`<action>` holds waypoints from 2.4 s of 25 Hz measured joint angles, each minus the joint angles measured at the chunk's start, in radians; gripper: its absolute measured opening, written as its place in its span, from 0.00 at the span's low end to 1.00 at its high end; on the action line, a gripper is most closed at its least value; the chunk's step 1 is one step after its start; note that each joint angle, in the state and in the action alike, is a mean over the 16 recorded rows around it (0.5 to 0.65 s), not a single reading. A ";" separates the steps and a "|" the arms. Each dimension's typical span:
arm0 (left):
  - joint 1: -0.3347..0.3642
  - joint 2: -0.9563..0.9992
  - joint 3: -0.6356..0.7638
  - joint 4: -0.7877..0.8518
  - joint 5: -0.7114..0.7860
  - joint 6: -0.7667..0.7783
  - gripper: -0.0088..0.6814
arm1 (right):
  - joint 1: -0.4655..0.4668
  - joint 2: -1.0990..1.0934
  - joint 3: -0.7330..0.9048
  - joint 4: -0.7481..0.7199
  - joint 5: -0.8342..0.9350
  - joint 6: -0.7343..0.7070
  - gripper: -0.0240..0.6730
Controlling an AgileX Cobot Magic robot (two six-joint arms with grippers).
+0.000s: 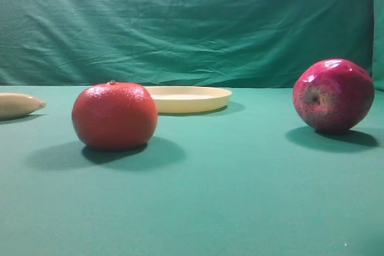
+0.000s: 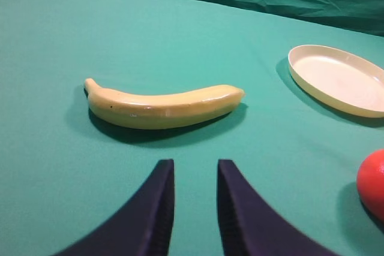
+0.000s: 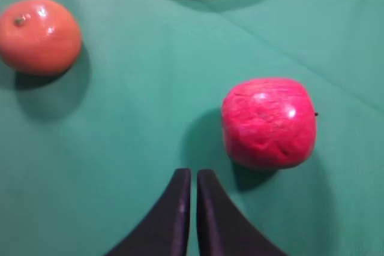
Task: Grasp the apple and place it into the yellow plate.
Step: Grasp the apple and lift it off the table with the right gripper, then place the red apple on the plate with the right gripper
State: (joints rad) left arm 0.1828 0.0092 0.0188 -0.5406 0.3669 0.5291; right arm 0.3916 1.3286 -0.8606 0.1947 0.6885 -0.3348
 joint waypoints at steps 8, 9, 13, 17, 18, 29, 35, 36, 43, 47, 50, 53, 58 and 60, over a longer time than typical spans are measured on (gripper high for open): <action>0.000 0.000 0.000 0.000 0.000 0.000 0.24 | 0.001 0.159 -0.054 -0.085 -0.034 0.046 0.91; 0.000 0.000 0.000 0.000 0.000 0.000 0.24 | 0.001 0.179 -0.061 -0.098 -0.039 0.053 0.94; 0.000 0.000 0.000 0.000 0.000 0.000 0.24 | 0.001 0.260 -0.088 -0.148 -0.059 0.085 0.96; 0.000 0.000 0.000 0.000 0.000 0.000 0.24 | 0.001 0.334 -0.113 -0.188 -0.081 0.112 0.93; 0.000 0.000 0.000 0.000 0.000 0.000 0.24 | 0.001 0.349 -0.119 -0.195 -0.086 0.116 0.92; 0.000 0.000 0.000 0.000 0.000 0.000 0.24 | 0.003 0.434 -0.261 -0.195 -0.090 0.126 0.76; 0.000 0.000 0.000 0.000 0.000 0.000 0.24 | 0.018 0.447 -0.412 -0.108 -0.139 0.114 0.74; 0.000 0.000 0.000 0.000 0.000 0.000 0.24 | 0.024 0.454 -0.440 -0.091 -0.152 0.111 0.74; 0.000 0.000 0.000 0.000 0.000 0.000 0.24 | 0.083 0.562 -0.623 0.027 -0.254 0.075 0.74; 0.000 0.000 0.000 0.000 0.000 0.000 0.24 | 0.118 0.655 -0.705 0.061 -0.296 0.052 0.74; 0.000 0.000 0.000 0.000 0.000 0.000 0.24 | 0.136 0.721 -0.755 0.066 -0.302 0.040 0.75; 0.000 0.000 0.000 0.000 0.000 0.000 0.24 | 0.145 0.773 -0.795 0.067 -0.296 0.032 0.80; 0.000 0.000 0.000 0.000 0.000 0.000 0.24 | 0.146 0.809 -0.843 0.057 -0.262 0.026 0.87; 0.000 0.000 0.000 0.000 0.000 0.000 0.24 | 0.146 0.804 -0.859 0.047 -0.241 0.025 0.88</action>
State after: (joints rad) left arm 0.1828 0.0092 0.0188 -0.5406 0.3669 0.5291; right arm 0.5381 2.1329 -1.7192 0.2419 0.4471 -0.3095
